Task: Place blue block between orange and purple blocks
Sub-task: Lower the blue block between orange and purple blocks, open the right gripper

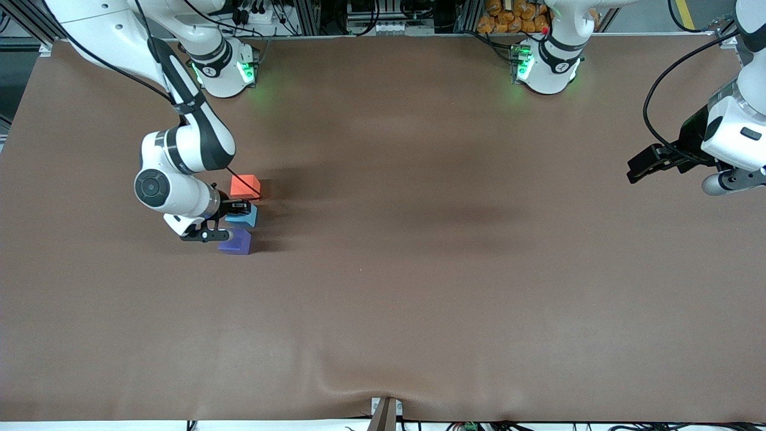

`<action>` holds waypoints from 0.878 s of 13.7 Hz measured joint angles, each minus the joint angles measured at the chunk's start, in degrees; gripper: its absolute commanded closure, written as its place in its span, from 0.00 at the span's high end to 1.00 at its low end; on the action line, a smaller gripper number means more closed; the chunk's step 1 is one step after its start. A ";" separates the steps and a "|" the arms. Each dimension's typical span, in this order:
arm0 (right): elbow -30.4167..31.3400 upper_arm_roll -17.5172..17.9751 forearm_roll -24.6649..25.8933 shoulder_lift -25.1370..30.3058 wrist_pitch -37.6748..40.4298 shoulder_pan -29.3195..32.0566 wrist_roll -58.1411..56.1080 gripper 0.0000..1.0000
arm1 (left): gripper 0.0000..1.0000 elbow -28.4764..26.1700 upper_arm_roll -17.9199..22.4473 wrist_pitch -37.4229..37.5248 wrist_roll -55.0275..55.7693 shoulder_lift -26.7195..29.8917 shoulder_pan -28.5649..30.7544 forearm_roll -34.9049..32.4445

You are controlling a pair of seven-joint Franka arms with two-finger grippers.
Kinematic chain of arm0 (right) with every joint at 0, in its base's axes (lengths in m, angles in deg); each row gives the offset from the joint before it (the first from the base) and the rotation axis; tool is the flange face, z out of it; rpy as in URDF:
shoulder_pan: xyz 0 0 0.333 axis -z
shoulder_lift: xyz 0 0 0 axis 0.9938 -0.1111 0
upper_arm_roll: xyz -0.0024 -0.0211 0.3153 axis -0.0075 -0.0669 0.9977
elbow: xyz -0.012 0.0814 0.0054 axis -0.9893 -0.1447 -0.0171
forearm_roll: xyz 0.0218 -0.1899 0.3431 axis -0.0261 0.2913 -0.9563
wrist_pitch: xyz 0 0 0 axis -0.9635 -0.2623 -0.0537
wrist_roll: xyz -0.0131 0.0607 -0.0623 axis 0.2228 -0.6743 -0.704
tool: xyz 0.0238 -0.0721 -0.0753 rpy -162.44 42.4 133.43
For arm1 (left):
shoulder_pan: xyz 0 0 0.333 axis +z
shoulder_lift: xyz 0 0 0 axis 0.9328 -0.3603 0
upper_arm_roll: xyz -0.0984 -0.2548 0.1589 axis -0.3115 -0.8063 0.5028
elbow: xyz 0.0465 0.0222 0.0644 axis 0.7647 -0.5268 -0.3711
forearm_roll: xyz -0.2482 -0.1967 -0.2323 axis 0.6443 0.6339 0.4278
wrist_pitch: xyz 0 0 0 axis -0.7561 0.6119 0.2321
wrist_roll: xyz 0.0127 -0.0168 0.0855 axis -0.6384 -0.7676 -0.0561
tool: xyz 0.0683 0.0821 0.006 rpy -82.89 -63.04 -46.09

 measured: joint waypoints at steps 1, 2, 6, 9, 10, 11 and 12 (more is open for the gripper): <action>0.00 -0.11 0.00 -0.11 -0.06 0.00 0.00 0.85 | 1.00 0.00 -0.01 -0.04 0.00 0.00 -0.01 0.00; 0.01 -0.11 -0.01 -0.25 -0.12 0.00 0.00 1.00 | 1.00 0.00 -0.02 -0.05 0.00 0.00 -0.01 0.00; 0.01 -0.12 -0.06 -0.69 -0.52 0.00 0.02 1.00 | 1.00 0.00 0.03 -0.07 0.00 0.00 0.02 0.00; -1.37 0.03 -0.06 -0.58 2.72 -0.06 0.03 1.00 | 1.00 0.00 0.05 -0.07 0.00 0.00 0.03 0.00; -3.33 0.10 -0.06 -0.44 6.36 -0.13 0.03 1.00 | 1.00 0.00 0.05 -0.07 0.00 0.00 0.04 0.00; -6.27 0.18 -0.10 -0.23 10.91 -0.19 0.04 1.00 | 1.00 0.00 0.06 -0.07 0.00 0.00 0.06 0.00; -9.94 0.29 -0.20 0.00 15.87 -0.23 0.05 1.00 | 1.00 0.02 0.07 -0.08 0.00 0.00 0.10 0.00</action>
